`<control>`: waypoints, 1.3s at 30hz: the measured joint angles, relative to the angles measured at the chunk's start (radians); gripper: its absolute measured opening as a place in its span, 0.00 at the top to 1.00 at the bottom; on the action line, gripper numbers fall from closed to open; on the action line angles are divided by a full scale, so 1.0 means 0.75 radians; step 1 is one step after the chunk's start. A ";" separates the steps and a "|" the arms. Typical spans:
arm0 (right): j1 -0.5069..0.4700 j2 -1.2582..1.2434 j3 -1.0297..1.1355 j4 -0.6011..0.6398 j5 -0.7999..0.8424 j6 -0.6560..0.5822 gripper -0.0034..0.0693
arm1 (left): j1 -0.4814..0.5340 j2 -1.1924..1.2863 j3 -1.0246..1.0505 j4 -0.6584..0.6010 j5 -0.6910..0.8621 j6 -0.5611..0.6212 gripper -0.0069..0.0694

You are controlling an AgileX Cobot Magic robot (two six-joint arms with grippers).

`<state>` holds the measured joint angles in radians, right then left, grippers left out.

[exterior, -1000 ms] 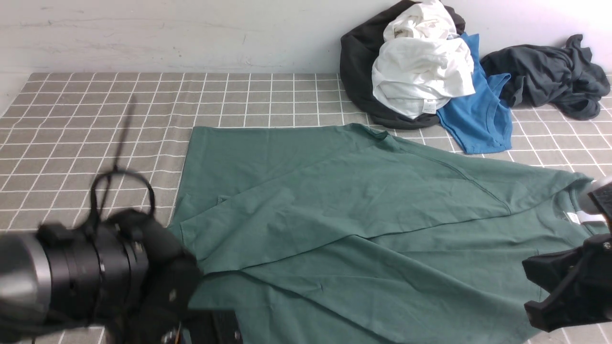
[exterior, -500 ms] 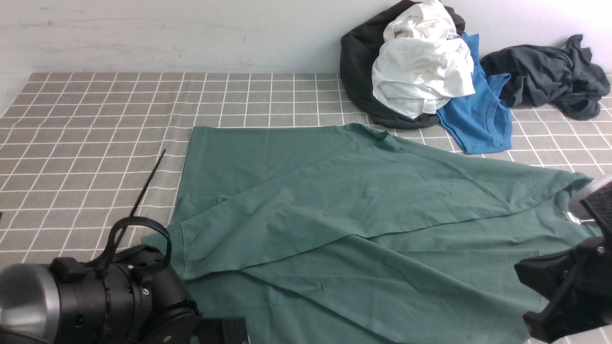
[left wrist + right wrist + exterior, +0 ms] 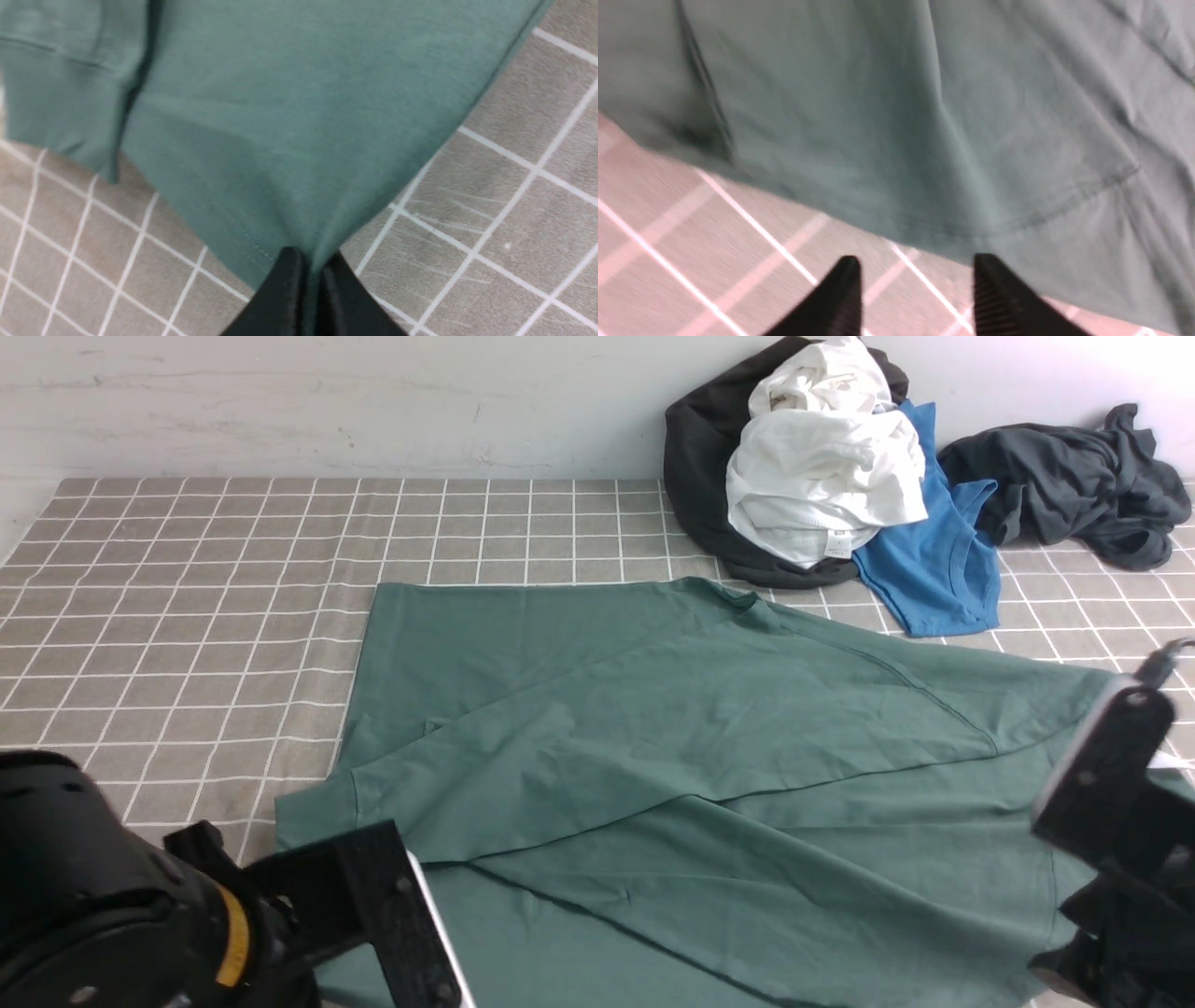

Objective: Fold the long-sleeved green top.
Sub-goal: Use both arms simultaneously to clamp the lower edge of the clothing fabric, then use both arms to drag the lower edge of the fabric forward and fold it over the upper edge

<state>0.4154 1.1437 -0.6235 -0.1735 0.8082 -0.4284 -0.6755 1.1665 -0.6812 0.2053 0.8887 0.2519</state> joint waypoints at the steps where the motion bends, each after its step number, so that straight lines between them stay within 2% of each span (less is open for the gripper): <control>1: 0.000 0.038 -0.001 -0.048 -0.004 -0.007 0.40 | 0.013 -0.013 0.000 0.000 0.000 0.000 0.90; 3: 0.000 0.149 -0.001 -0.175 -0.031 -0.017 0.34 | 0.061 -0.043 0.000 -0.007 0.000 -0.013 0.90; 5: 0.000 0.251 -0.003 -0.280 -0.063 -0.022 0.31 | 0.105 -0.061 0.000 -0.020 -0.008 -0.035 0.90; 8: 0.000 0.358 -0.006 -0.378 -0.096 -0.022 0.31 | 0.134 -0.067 0.001 -0.035 -0.024 -0.043 0.90; 12: 0.000 0.513 -0.012 -0.477 -0.136 -0.022 0.37 | 0.153 -0.067 0.004 -0.056 -0.047 -0.045 0.90; 16: 0.000 0.572 -0.015 -0.498 -0.176 -0.012 0.49 | 0.155 -0.067 0.004 -0.060 -0.060 -0.045 0.90; 19: 0.000 0.580 -0.028 -0.491 -0.181 0.014 0.66 | 0.155 -0.067 0.004 -0.063 -0.071 -0.060 0.90; 20: 0.000 0.578 -0.043 -0.472 -0.170 0.054 0.73 | 0.155 -0.067 0.004 -0.065 -0.071 -0.087 0.90; 21: 0.000 0.578 -0.052 -0.468 -0.162 0.062 0.76 | 0.155 -0.067 0.004 -0.065 -0.071 -0.087 0.90; 22: 0.000 0.571 -0.097 -0.435 -0.117 0.143 0.86 | 0.160 -0.067 -0.001 -0.068 -0.069 -0.135 0.90; 24: 0.000 0.561 -0.185 -0.414 -0.042 0.238 0.92 | 0.180 -0.066 -0.036 -0.074 -0.063 -0.200 0.90; 28: -0.037 0.561 -0.393 -0.400 0.029 0.321 0.94 | 0.283 -0.041 -0.193 -0.083 -0.062 -0.311 0.89; 29: -0.080 0.572 -0.493 -0.390 0.010 0.334 0.94 | 0.355 0.005 -0.296 -0.086 -0.064 -0.336 0.89; 30: -0.085 0.574 -0.506 -0.390 0.006 0.335 0.94 | 0.365 0.012 -0.309 -0.086 -0.064 -0.336 0.89; 32: -0.167 0.638 -0.686 -0.354 -0.060 0.341 0.94 | 0.498 0.139 -0.508 -0.086 -0.076 -0.336 0.89; 33: -0.167 0.645 -0.686 -0.354 -0.064 0.341 0.94 | 0.507 0.152 -0.508 -0.086 -0.077 -0.336 0.89; 36: -0.229 0.785 -0.899 -0.299 -0.140 0.324 0.94 | 0.624 0.421 -0.782 -0.086 -0.128 -0.336 0.89; 39: -0.253 0.946 -1.051 -0.291 -0.174 0.299 0.94 | 0.682 0.740 -1.036 -0.080 -0.177 -0.336 0.89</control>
<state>0.2258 1.8535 -1.4116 -0.3916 0.6773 -0.2042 -0.1641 1.7213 -1.4580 0.1451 0.7559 0.0000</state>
